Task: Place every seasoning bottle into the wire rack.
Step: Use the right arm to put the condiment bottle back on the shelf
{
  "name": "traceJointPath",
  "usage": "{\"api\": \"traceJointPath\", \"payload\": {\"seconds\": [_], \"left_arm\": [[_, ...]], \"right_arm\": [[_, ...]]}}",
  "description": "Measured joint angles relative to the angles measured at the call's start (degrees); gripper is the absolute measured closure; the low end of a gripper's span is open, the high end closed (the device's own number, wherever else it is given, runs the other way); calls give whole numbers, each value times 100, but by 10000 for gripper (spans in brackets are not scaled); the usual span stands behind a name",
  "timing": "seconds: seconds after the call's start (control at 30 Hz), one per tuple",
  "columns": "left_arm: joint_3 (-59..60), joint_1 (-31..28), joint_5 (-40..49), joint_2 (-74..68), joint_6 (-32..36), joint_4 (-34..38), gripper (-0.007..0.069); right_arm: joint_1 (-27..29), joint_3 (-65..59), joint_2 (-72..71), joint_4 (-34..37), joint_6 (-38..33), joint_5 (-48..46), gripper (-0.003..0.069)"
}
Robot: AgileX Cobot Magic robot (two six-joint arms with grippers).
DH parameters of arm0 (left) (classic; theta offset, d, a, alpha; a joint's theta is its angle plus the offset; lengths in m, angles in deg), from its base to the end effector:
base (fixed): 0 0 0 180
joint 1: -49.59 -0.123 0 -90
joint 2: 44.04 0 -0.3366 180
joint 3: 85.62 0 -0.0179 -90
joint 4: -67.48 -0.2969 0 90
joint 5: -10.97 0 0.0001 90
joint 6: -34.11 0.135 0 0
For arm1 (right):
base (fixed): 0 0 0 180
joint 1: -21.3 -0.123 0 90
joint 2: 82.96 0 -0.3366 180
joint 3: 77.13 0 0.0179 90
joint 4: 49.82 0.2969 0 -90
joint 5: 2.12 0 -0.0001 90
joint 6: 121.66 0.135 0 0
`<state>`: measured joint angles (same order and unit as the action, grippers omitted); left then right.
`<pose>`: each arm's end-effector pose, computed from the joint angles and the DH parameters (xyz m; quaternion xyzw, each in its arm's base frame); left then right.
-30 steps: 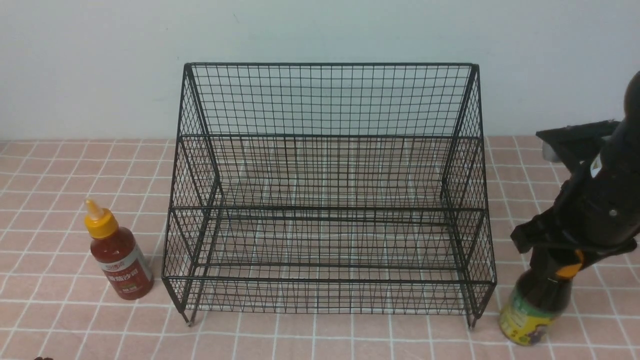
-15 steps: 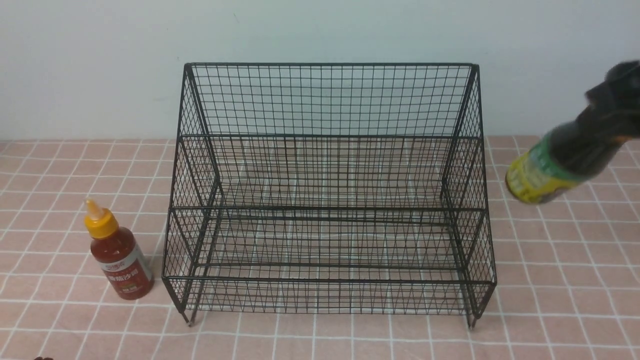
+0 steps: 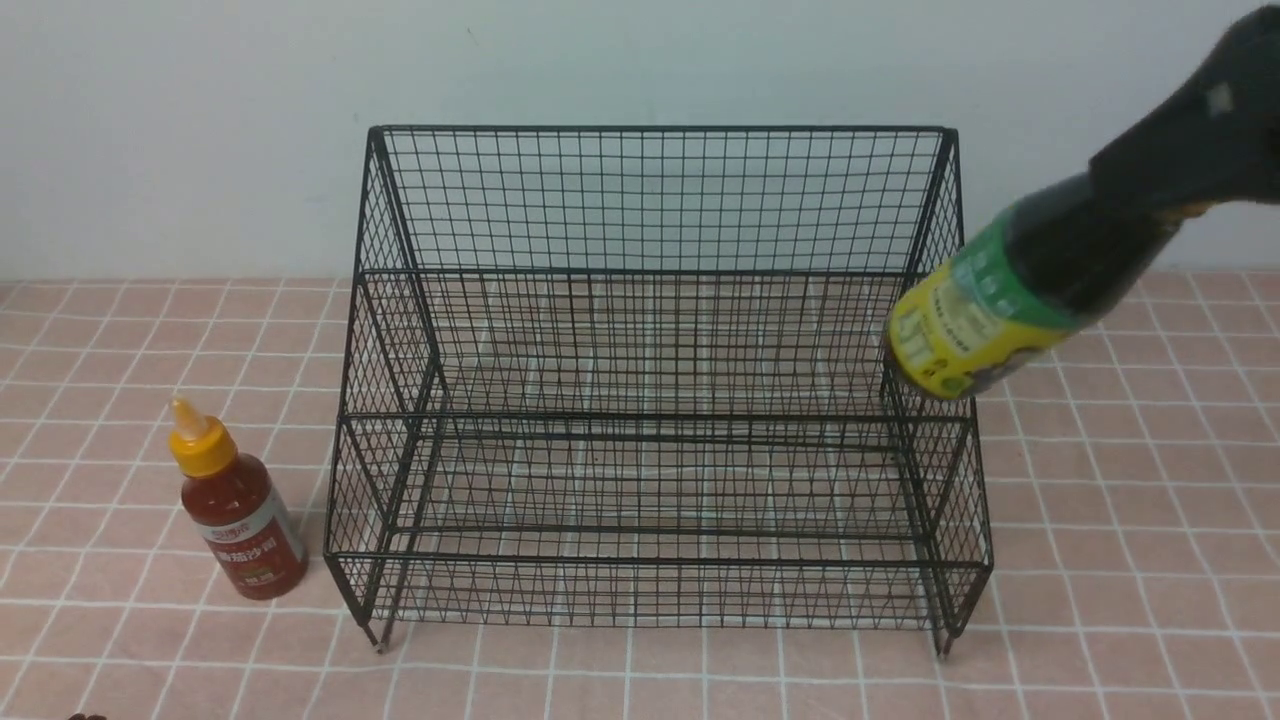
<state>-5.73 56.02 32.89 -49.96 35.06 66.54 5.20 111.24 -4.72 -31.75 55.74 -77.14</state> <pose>0.0881 -0.0091 0.1561 0.0563 0.8056 -0.0212 0.5893 0.2572 0.1163 0.4671 -0.1599 0.9279 0.1908 0.2774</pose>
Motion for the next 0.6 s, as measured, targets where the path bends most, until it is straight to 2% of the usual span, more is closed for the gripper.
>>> {"api": "traceJointPath", "payload": {"seconds": [0.2, 0.23, 0.33, 0.47, 0.6], "left_arm": [[0, 0, 0, 0, 0, 1, 631], [0, 0, 0, 0, 0, 1, 631], [0, 0, 0, 0, 0, 1, 631], [0, 0, 0, 0, 0, 1, 631], [0, 0, 0, 0, 0, 1, 631]], "right_arm": [[-494, 0, 593, -223, 59, 49, 357], [-790, 0, 764, -396, 181, 62, 357], [-1185, 0, 1011, -788, 521, 73, 357], [-1588, 0, 1349, -1390, 1022, 108, 357], [-1775, 0, 1601, -1751, 1206, 148, 357]]}}
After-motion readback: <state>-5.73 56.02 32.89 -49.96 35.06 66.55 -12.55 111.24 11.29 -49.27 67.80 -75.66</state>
